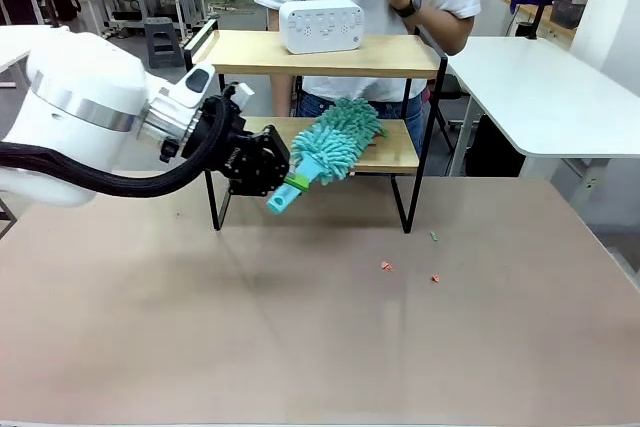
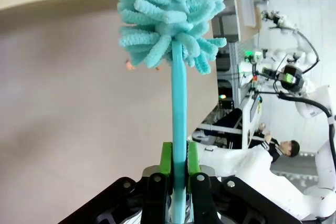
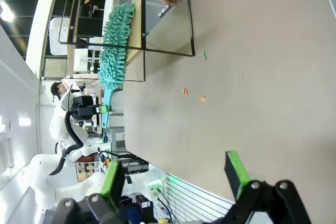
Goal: Clean the shelf.
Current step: Clean the remaining tier of the Shelf with the Duster once objects are removed.
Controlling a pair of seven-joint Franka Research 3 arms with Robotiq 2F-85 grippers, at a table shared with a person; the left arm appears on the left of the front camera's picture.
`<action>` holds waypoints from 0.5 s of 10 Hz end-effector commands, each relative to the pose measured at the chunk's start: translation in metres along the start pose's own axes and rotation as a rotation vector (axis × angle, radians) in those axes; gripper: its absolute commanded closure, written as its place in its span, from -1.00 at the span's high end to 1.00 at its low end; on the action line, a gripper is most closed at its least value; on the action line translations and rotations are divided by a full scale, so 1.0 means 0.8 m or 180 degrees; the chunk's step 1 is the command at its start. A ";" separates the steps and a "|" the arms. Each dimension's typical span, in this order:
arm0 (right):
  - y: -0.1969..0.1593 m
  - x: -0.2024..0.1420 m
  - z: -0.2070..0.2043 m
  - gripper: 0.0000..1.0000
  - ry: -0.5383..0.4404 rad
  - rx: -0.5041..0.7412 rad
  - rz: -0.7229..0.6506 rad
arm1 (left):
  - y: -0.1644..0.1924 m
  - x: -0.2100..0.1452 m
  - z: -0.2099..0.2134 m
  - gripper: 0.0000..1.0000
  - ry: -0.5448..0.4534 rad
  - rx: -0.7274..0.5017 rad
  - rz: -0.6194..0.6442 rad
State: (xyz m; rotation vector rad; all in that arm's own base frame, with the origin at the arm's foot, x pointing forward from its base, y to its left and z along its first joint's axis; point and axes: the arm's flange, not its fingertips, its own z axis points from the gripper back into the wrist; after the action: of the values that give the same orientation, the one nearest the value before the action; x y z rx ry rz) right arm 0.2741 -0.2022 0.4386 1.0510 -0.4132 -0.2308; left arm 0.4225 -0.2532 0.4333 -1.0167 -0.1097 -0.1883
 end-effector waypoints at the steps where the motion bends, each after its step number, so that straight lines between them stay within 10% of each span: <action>1: 0.001 0.002 -0.001 1.00 -0.0049 0.0073 0.0083 | -0.022 0.008 -0.025 -0.74 0.0280 -0.0042 -0.0051; 5: 0.001 0.002 -0.001 1.00 -0.0049 0.0073 0.0083 | -0.048 -0.019 -0.015 -0.74 0.1213 -0.0307 -0.0225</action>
State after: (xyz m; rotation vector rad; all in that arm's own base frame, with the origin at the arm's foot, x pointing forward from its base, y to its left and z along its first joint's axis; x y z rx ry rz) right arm 0.2740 -0.2023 0.4387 1.0510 -0.4135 -0.2308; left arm 0.3964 -0.3070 0.4395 -1.0624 0.1473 -0.4189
